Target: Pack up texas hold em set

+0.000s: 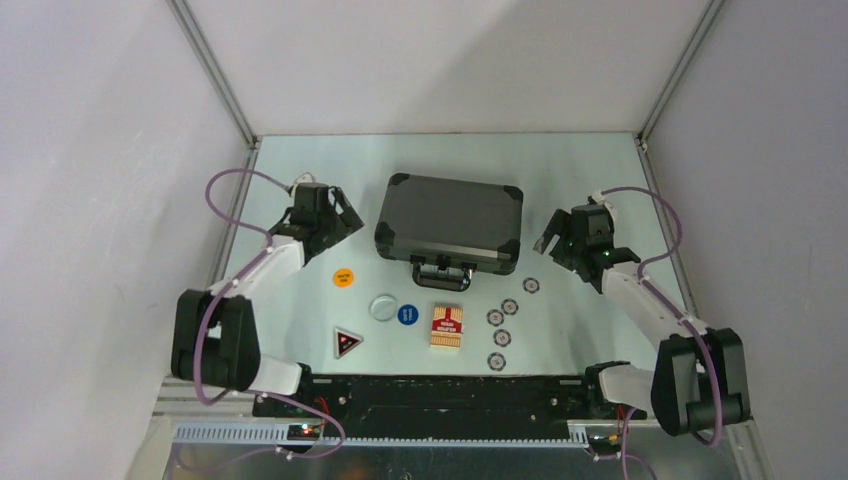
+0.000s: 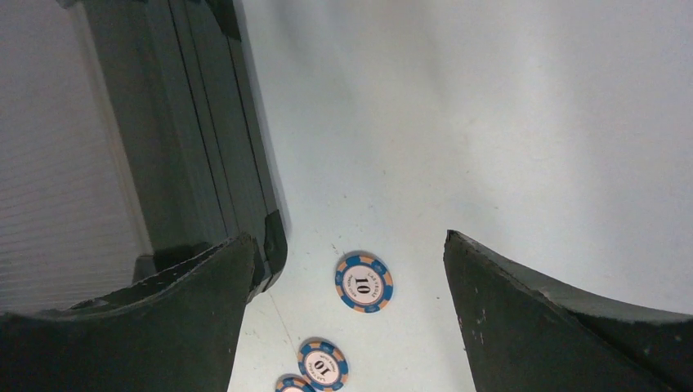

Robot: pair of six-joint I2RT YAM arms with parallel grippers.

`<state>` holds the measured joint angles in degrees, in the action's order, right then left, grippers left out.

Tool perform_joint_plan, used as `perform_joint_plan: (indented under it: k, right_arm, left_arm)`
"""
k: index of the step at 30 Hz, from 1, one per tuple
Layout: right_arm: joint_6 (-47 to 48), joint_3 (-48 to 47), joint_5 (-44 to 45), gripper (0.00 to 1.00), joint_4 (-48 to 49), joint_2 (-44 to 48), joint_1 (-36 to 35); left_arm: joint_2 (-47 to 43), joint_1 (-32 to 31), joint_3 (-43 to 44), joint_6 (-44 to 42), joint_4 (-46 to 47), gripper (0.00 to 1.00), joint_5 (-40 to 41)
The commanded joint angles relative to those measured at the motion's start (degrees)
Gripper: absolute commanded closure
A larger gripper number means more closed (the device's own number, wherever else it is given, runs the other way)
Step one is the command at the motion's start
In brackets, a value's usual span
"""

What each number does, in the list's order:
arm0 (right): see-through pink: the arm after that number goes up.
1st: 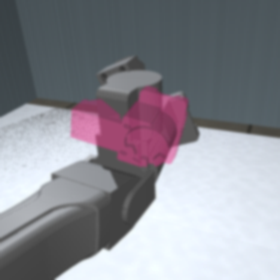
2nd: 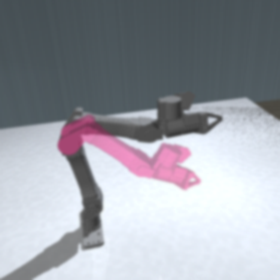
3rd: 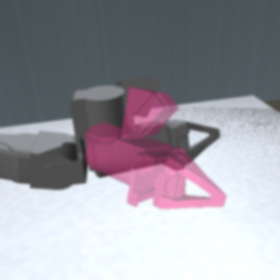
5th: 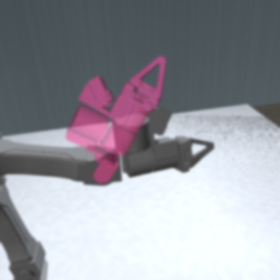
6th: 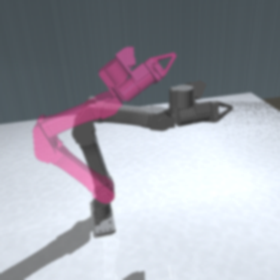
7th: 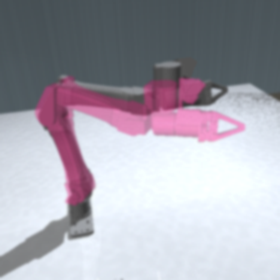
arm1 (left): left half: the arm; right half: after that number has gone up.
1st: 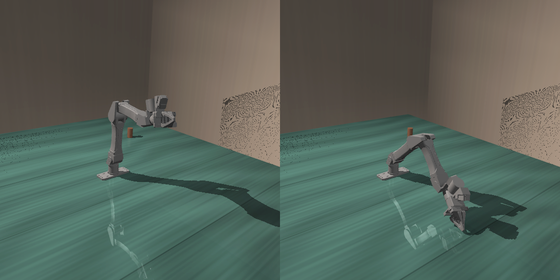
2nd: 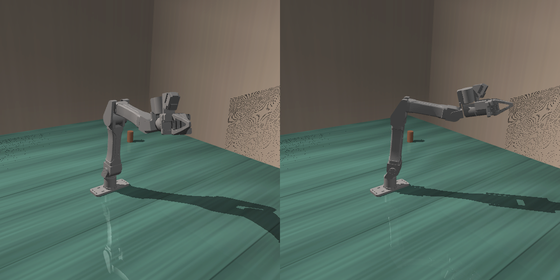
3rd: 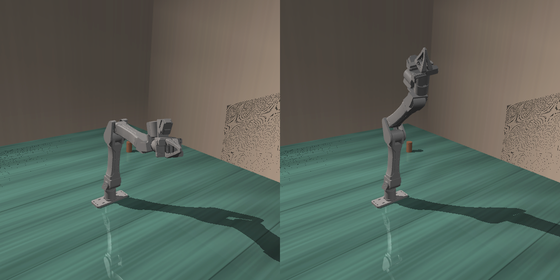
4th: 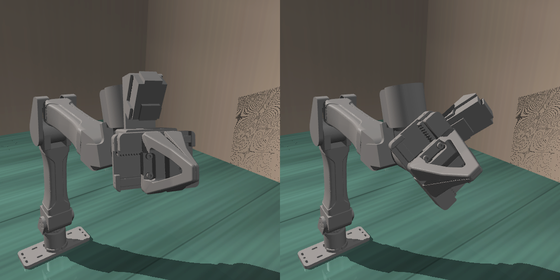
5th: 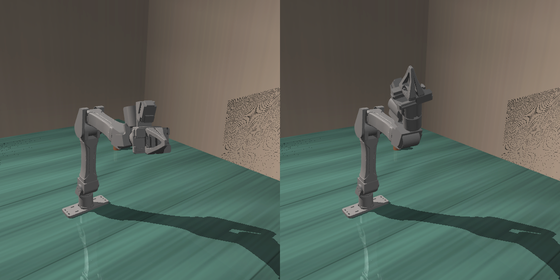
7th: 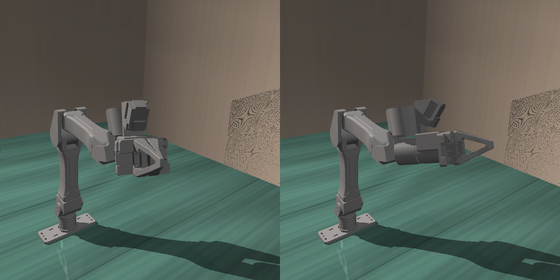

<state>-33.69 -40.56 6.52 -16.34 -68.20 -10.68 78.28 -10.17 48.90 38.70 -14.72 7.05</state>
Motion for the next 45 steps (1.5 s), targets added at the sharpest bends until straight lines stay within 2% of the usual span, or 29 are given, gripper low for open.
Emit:
perform_joint_plan:
  k: [1, 5, 11, 15, 29, 45]
  right_arm:
    - [2.0, -1.8, -6.8, 0.10, 3.0, -5.4, 0.7]
    - [2.5, -2.8, -9.4, 0.09, 4.6, -9.2, 0.4]
    - [3.0, -2.9, -12.0, 0.01, 7.0, -11.6, 0.0]
    - [3.3, -2.9, -14.1, 0.01, 8.4, -12.2, -0.3]
    - [4.1, -3.7, -21.5, 0.01, 12.3, -12.4, -2.4]
    - [2.2, -9.2, -29.6, 0.00, 12.8, -10.9, -2.0]
  left_arm:
    - [4.8, 0.2, 4.1, -1.8, 2.2, 0.09, -4.8]
    - [7.3, 0.2, 4.8, -2.9, 2.2, 0.09, -5.2]
    - [11.2, -0.3, 5.9, -3.6, 2.2, 0.04, -8.4]
    - [11.8, -2.4, 6.2, -4.5, 2.2, 0.01, -9.3]
    - [11.6, -7.8, 8.1, -6.8, 2.7, 0.00, -14.9]
    - [9.9, -9.1, 13.7, -6.9, 4.1, 0.00, -22.0]
